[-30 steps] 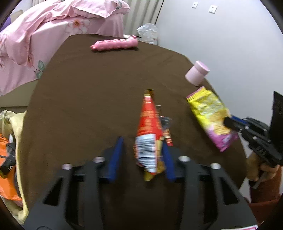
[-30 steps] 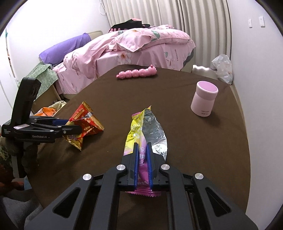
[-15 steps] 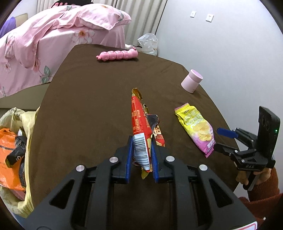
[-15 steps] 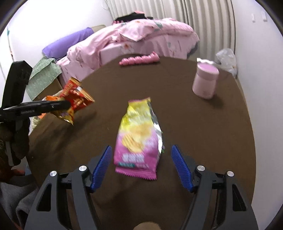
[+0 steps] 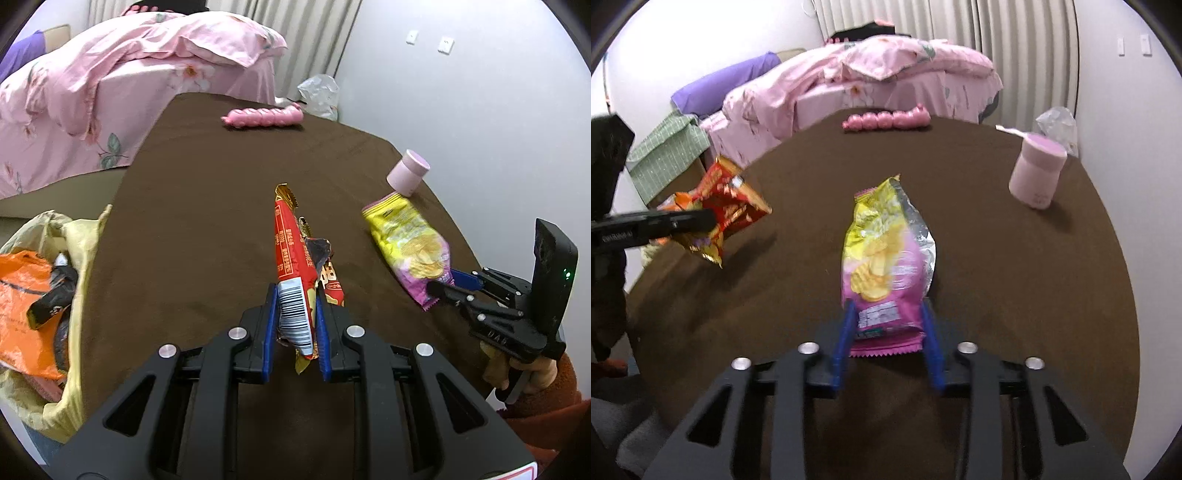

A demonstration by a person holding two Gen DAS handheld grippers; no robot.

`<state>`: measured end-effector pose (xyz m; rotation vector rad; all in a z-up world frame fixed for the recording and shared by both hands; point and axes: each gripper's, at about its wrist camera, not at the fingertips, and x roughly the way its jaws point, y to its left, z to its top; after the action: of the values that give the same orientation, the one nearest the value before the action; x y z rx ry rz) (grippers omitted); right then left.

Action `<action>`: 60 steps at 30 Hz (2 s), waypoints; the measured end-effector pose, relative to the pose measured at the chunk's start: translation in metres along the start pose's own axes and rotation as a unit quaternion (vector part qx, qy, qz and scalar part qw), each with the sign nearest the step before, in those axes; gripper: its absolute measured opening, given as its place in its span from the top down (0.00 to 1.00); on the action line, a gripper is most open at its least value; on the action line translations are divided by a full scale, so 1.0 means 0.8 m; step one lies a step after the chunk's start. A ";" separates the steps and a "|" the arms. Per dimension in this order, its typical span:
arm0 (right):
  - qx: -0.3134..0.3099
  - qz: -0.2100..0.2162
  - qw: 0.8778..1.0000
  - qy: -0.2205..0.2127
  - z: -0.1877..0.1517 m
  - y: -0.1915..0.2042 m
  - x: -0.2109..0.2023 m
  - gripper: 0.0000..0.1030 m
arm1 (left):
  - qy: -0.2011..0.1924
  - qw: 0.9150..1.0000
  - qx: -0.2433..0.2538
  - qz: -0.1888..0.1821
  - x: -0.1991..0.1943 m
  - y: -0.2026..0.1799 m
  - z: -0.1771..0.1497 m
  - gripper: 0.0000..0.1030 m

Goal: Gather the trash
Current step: 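Carry the red wrapper and yellow-pink chip bag over the trash bin with both grippers, then open both grippers to drop the wrappers into the bin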

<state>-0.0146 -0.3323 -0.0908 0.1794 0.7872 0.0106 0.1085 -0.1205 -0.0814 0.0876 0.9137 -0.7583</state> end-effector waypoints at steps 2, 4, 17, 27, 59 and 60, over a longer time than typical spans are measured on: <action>-0.003 0.006 1.000 -0.010 0.009 0.004 -0.003 0.74 | -0.008 1.000 -0.008 0.002 -0.010 0.008 0.000 0.83; -0.010 0.014 1.000 -0.021 0.020 0.011 -0.008 0.75 | -0.020 1.000 -0.016 0.007 -0.023 0.018 0.001 0.83; -0.127 0.108 0.986 -0.014 0.099 0.136 0.030 0.75 | -0.076 0.993 -0.068 0.066 -0.103 0.097 -0.002 0.83; -0.199 0.196 0.959 0.044 0.159 0.274 0.102 0.75 | -0.111 0.976 -0.141 0.121 -0.168 0.208 -0.008 0.83; -0.311 0.195 0.915 0.165 0.141 0.388 0.222 0.75 | 0.000 0.977 -0.185 0.105 -0.088 0.292 -0.075 0.83; -0.313 0.191 0.917 0.159 0.139 0.388 0.219 0.75 | -0.001 0.977 -0.185 0.106 -0.089 0.292 -0.075 0.83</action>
<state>0.2053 -0.0307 -0.0861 -0.2906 1.0240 0.6715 0.1873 0.1147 -0.1218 -0.1434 1.0119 -0.3824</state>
